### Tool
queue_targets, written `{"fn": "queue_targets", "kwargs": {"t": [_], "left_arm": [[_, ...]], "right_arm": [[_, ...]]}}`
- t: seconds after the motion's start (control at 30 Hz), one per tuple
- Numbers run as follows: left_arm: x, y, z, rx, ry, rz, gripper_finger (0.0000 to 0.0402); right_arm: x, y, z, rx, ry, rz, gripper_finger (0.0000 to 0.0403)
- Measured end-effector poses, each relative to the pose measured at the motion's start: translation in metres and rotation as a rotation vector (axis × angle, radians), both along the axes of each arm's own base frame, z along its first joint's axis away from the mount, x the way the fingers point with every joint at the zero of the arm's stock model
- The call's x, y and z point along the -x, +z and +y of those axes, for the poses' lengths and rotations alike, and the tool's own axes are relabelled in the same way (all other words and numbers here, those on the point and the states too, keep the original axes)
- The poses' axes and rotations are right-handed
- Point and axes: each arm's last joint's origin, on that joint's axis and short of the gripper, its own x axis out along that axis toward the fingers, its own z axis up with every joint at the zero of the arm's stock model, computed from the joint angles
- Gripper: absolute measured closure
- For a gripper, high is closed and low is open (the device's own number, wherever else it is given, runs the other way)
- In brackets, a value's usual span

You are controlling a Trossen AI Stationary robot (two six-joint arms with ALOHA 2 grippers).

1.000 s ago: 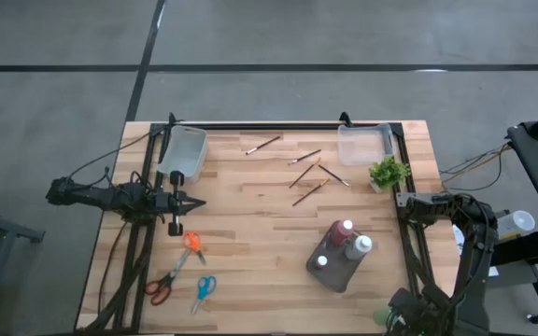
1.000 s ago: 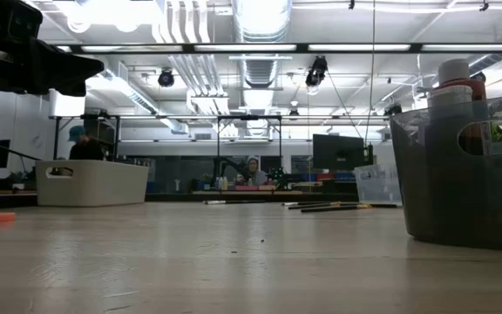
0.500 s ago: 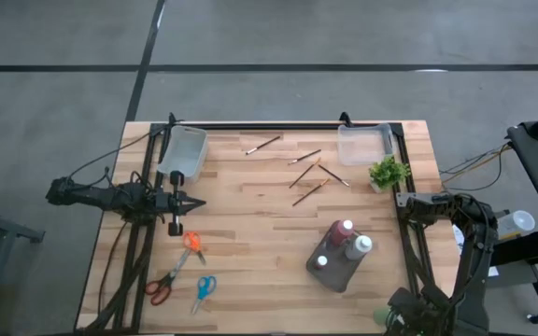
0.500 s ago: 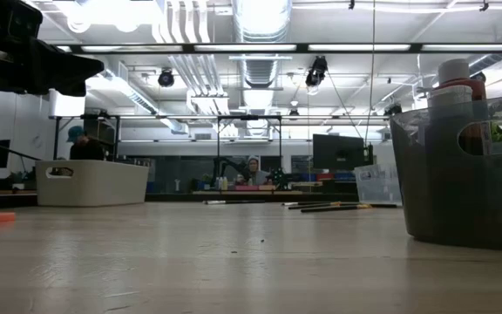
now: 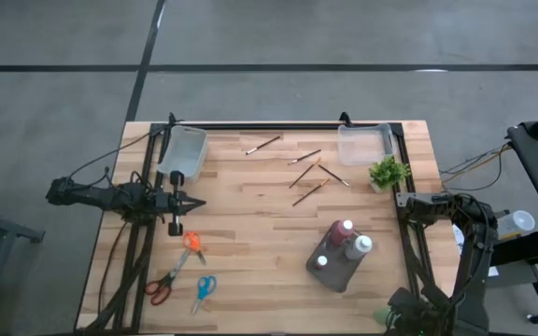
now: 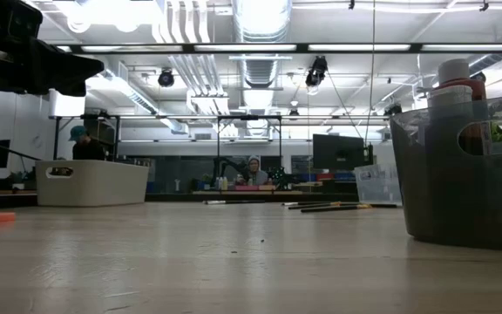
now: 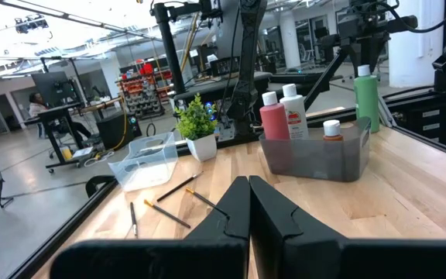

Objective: Pick & Place Paint Supplies
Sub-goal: Put the green paint bottle into the black bin

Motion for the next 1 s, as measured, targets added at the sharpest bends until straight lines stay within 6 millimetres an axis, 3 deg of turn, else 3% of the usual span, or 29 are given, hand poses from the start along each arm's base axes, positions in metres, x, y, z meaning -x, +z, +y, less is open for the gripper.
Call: {"fn": "queue_targets", "kwargs": {"t": [1.0], "left_arm": [[0.0000,0.0000,0.0000,0.000,0.000,0.000,0.0401]], "right_arm": [[0.0002,0.0000,0.0001,-0.002,0.003,0.003,0.0275]]}}
